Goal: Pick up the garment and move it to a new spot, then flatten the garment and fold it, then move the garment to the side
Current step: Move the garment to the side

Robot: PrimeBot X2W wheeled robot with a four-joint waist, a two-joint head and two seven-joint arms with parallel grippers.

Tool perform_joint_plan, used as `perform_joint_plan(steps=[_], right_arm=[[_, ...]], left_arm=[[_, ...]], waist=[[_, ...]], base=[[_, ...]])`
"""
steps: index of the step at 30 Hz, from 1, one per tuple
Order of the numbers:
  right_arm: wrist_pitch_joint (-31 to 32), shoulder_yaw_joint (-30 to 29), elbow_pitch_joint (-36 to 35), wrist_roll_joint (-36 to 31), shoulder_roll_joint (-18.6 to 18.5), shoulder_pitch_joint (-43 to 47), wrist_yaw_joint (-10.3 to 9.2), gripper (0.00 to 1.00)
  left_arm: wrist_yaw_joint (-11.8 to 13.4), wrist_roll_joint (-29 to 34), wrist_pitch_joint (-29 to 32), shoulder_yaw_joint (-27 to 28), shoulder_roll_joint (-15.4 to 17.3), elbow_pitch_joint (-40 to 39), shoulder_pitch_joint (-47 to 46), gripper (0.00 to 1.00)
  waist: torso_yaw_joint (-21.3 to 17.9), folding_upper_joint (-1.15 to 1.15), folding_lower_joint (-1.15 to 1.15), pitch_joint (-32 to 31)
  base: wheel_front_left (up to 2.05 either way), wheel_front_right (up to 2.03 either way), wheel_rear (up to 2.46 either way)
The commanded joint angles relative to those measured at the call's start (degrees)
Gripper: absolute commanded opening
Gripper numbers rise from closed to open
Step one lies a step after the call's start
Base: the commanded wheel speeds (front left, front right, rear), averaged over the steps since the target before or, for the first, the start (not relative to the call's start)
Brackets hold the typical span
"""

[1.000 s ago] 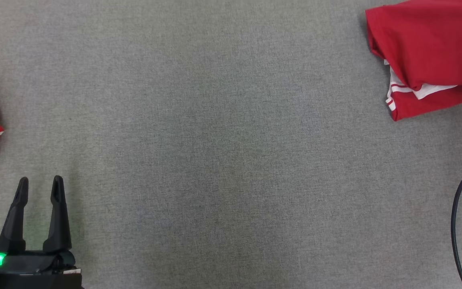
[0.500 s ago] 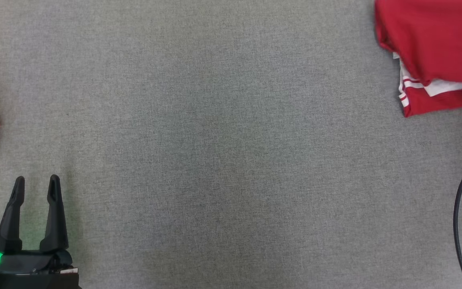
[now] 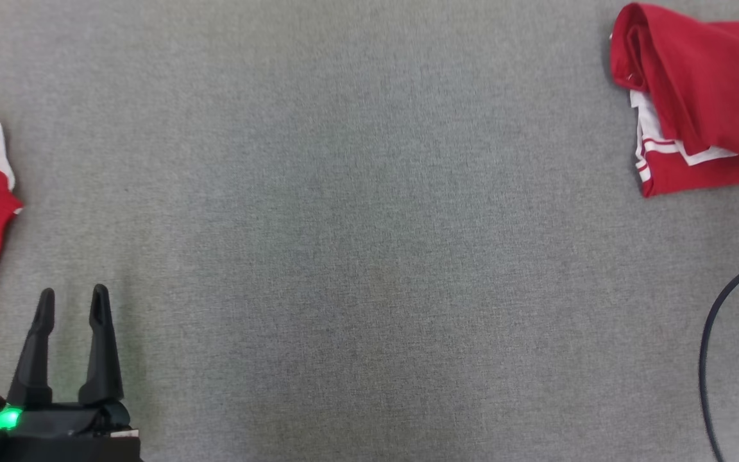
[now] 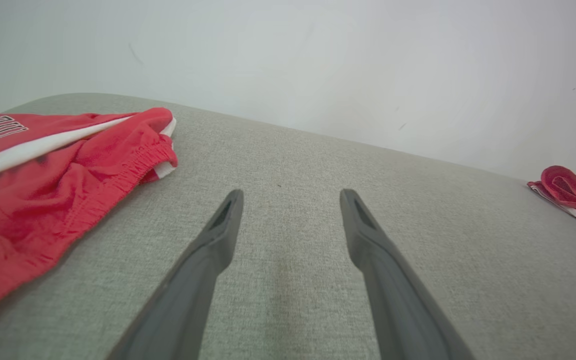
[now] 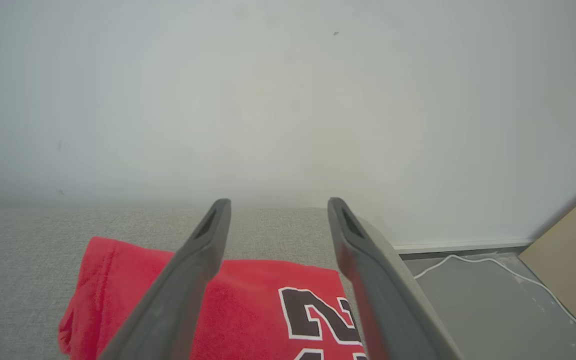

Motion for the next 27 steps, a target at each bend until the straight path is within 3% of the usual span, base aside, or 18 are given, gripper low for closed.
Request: perform_joint_plan(steps=[1,10,27], right_arm=[[-0.69,-0.45,-0.90,0.67,0.43,1.47,-0.01,1.00],[-1.98,-2.82,-7.13,2.04,3.61,8.88,-0.01,1.00],[-2.12,-13.88,-26.70,-3.84,16.04,33.73,-0.01,1.00]], left_arm=[[0.01,0.22,-0.23,0.03,-0.35,0.52,0.49,1.00],[0.01,0.64,-0.23,0.17,-2.00,2.10,1.98,1.00],[0.01,2.32,-0.23,0.81,-4.14,4.13,5.02,1.00]], waist=[[0.46,0.00,0.00,-1.76],[0.94,0.00,0.00,-6.71],[1.57,0.00,0.00,-14.24]], base=[[0.00,0.00,0.00],[0.00,0.00,0.00],[0.00,0.00,0.00]])
